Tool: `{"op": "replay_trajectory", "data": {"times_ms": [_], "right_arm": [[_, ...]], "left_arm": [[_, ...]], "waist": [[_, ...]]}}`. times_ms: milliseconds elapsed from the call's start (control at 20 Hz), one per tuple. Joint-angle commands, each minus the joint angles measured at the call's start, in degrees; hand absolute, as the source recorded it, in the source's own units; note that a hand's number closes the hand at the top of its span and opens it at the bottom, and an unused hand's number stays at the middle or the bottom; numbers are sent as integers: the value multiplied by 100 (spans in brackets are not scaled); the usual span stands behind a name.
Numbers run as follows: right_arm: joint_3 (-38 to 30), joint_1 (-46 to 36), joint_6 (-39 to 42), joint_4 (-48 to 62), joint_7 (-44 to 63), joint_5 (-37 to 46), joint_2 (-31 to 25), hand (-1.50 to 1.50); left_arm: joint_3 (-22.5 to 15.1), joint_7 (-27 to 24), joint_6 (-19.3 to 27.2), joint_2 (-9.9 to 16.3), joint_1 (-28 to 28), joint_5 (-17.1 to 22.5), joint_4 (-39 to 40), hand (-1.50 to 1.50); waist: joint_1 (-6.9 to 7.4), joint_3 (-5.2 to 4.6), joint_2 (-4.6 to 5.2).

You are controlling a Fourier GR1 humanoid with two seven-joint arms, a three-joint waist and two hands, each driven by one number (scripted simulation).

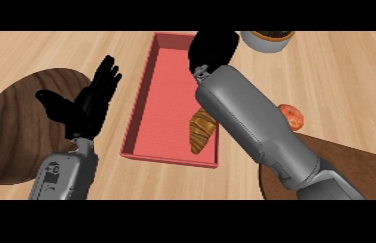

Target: Pick the croissant from the cutting board and place it in the cardboard box

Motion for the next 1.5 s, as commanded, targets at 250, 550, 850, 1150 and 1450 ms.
{"op": "replay_trajectory", "data": {"times_ms": [250,550,850,1150,1450], "right_arm": [[662,-346,-1776,132,858,311,80,-150],[364,-618,-2934,-394,752,703,81,-150],[-342,-359,-4271,-1101,736,633,80,-150],[-354,217,-5500,-1742,631,724,81,-150],[27,852,-6408,-1786,829,1308,82,-150]], "left_arm": [[29,49,-13,72,315,16,-260,0],[146,-79,24,39,476,85,-215,0],[145,-48,47,68,480,57,-327,0],[215,135,134,73,332,76,-268,0],[378,47,77,201,522,142,-329,0]], "waist": [[-154,15,-57],[-317,19,-79],[-390,36,-107],[-582,31,-144],[-625,17,-145]]}}
